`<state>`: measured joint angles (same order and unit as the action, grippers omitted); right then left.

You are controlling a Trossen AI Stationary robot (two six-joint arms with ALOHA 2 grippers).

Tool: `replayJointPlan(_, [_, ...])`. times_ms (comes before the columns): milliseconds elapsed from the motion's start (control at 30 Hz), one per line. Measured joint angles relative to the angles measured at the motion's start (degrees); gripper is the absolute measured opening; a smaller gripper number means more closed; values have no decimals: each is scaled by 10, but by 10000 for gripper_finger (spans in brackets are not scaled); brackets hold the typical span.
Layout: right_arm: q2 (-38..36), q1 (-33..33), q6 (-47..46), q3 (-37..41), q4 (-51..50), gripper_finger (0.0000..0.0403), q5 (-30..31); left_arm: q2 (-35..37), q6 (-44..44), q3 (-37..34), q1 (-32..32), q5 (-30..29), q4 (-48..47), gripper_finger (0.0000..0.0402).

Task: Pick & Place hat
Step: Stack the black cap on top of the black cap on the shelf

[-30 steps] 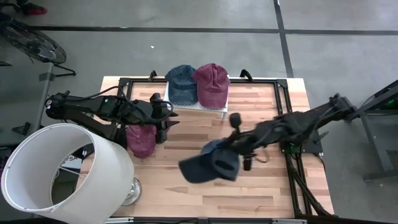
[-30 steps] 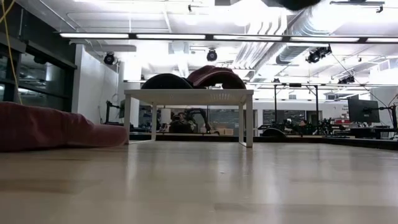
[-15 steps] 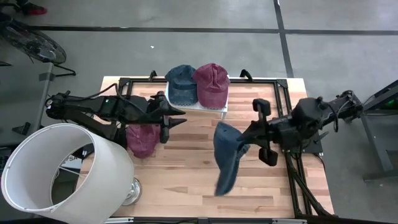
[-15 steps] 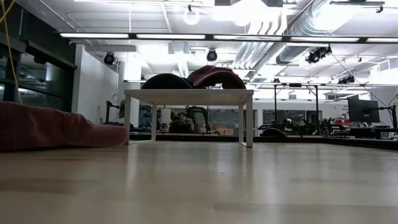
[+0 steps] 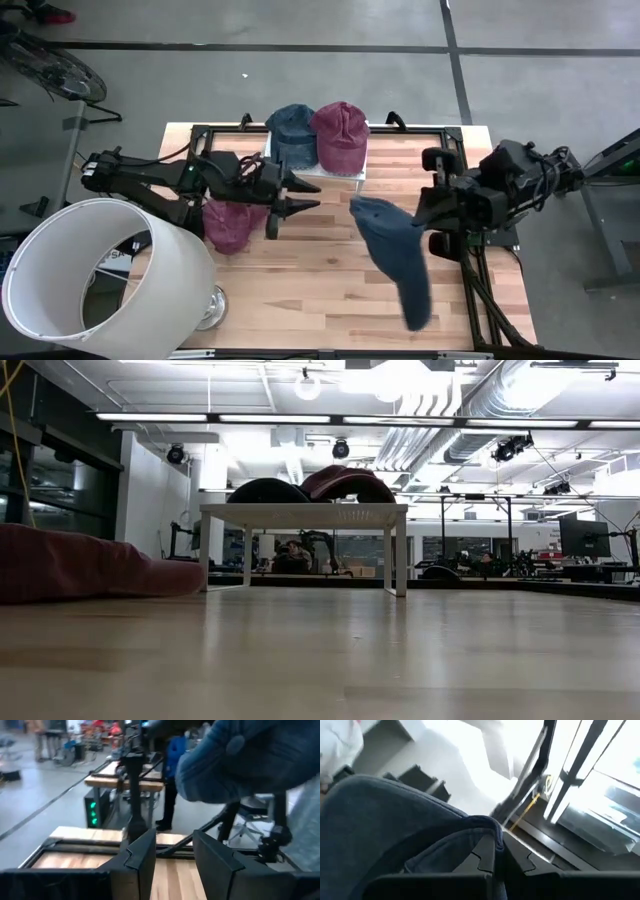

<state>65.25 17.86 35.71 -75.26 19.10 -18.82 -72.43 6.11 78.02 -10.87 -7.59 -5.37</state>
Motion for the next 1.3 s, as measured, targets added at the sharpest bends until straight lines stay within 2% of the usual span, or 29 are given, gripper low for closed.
replayJointPlan(100, [0,-4,-17,0,18,3,-20,-9,-22,1,0,35,43,129])
replayJointPlan(233, [0,-4,-42,0,22,3,-16,-17,-45,0,0,82,89,129])
replayJointPlan(400, [15,-7,-78,0,35,3,-17,-30,-60,1,0,98,133,129])
replayJointPlan(567, [35,-10,-105,0,58,3,-15,-46,-58,1,0,120,158,163])
replayJointPlan(733, [43,-10,-113,0,60,3,-10,-54,-43,1,0,117,166,230])
replayJointPlan(867, [42,-10,-104,0,61,3,25,-57,-46,0,-2,117,180,265])
replayJointPlan(1000, [42,-15,-100,0,57,3,47,-54,-44,0,-5,78,179,272])
replayJointPlan(1167, [43,-25,-98,0,46,3,93,-53,-64,0,-5,62,173,273])
replayJointPlan(1300, [42,-33,-98,0,47,3,100,-53,-78,0,-5,10,169,273])
